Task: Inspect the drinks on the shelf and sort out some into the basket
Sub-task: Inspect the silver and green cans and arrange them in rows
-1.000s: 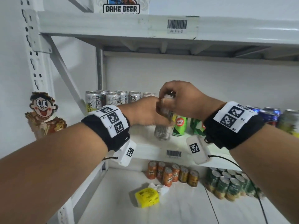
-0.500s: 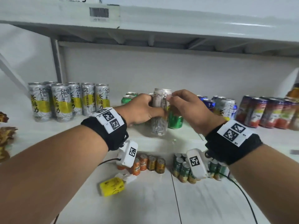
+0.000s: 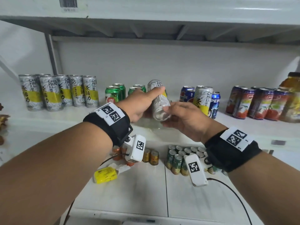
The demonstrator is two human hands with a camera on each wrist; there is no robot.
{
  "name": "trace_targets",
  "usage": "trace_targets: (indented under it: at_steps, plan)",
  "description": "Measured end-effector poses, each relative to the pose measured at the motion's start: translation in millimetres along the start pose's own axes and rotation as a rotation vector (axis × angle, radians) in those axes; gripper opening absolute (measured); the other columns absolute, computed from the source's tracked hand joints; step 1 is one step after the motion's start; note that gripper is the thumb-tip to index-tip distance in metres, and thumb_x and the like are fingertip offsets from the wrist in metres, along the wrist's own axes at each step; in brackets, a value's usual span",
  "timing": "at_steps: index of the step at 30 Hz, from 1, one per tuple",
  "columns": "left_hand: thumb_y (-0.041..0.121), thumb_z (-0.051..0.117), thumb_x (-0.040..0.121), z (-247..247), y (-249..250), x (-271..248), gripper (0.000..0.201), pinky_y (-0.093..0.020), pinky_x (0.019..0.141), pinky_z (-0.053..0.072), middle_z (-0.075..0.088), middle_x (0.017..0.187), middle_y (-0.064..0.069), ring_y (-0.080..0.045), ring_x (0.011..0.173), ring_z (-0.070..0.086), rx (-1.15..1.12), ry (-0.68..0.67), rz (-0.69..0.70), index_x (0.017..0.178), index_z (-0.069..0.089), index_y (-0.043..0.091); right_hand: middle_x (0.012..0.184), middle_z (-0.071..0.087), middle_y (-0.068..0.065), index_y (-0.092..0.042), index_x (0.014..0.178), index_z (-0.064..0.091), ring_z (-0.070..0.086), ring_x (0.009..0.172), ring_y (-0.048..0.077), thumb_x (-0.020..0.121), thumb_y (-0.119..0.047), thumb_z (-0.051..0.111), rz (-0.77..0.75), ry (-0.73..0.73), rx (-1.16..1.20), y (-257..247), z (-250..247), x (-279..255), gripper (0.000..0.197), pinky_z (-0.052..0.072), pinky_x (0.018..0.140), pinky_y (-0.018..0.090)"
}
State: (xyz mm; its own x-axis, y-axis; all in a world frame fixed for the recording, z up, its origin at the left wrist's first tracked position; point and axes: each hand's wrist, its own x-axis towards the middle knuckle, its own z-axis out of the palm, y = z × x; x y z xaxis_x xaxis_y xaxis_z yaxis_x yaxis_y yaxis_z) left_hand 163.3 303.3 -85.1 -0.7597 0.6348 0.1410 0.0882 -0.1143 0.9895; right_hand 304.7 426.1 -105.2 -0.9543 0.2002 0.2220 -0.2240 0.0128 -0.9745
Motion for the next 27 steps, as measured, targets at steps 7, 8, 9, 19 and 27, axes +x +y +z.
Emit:
trace_targets:
  at_steps: [7, 8, 9, 19, 27]
  plan:
    - [0.055, 0.071, 0.099, 6, 9, -8, 0.051, -0.036, 0.067, 0.065, 0.083, 0.105, -0.014, -0.026, 0.084, 0.081, 0.039, -0.008, -0.091, 0.118, 0.074, 0.007, 0.101, 0.064, 0.027, 0.011, 0.114, 0.065, 0.063, 0.077, 0.029, 0.100, -0.011, 0.061, -0.005, 0.011, 0.075, -1, -5, 2, 0.026, 0.056, 0.070, 0.035]
    - [0.053, 0.072, 0.099, 6, 10, -9, 0.052, -0.037, 0.069, 0.066, 0.083, 0.106, -0.015, -0.028, 0.087, 0.081, 0.048, 0.006, -0.075, 0.121, 0.073, 0.006, 0.102, 0.065, 0.027, 0.014, 0.116, 0.064, 0.063, 0.079, 0.030, 0.099, -0.010, 0.064, -0.017, 0.021, 0.053, 1, -5, 4, 0.030, 0.056, 0.072, 0.036]
    - [0.050, 0.074, 0.099, 5, 10, -10, 0.050, -0.037, 0.069, 0.066, 0.083, 0.104, -0.015, -0.028, 0.088, 0.082, 0.062, 0.018, -0.053, 0.120, 0.073, 0.006, 0.104, 0.066, 0.027, 0.016, 0.118, 0.063, 0.063, 0.082, 0.032, 0.098, -0.009, 0.066, -0.033, 0.037, 0.022, 3, -4, 6, 0.032, 0.056, 0.074, 0.037]
    - [0.031, 0.092, 0.076, -16, 16, -17, 0.036, -0.068, 0.079, 0.064, 0.082, 0.088, -0.019, -0.040, 0.083, 0.081, 0.168, 0.202, 0.187, 0.092, 0.079, 0.002, 0.117, 0.072, 0.028, -0.003, 0.122, 0.068, 0.068, 0.092, 0.022, 0.091, -0.005, 0.077, -0.181, 0.119, -0.100, 17, 22, 24, 0.031, 0.055, 0.078, 0.031]
    - [0.013, 0.076, 0.097, -49, 10, -20, 0.010, -0.069, 0.097, 0.058, 0.078, 0.083, -0.013, -0.033, 0.087, 0.077, 0.035, 0.107, 0.111, 0.096, 0.071, 0.004, 0.115, 0.074, 0.024, 0.000, 0.124, 0.070, 0.072, 0.105, 0.039, 0.088, -0.006, 0.080, -0.256, 0.009, -0.315, 27, 44, 22, 0.038, 0.060, 0.098, 0.048]
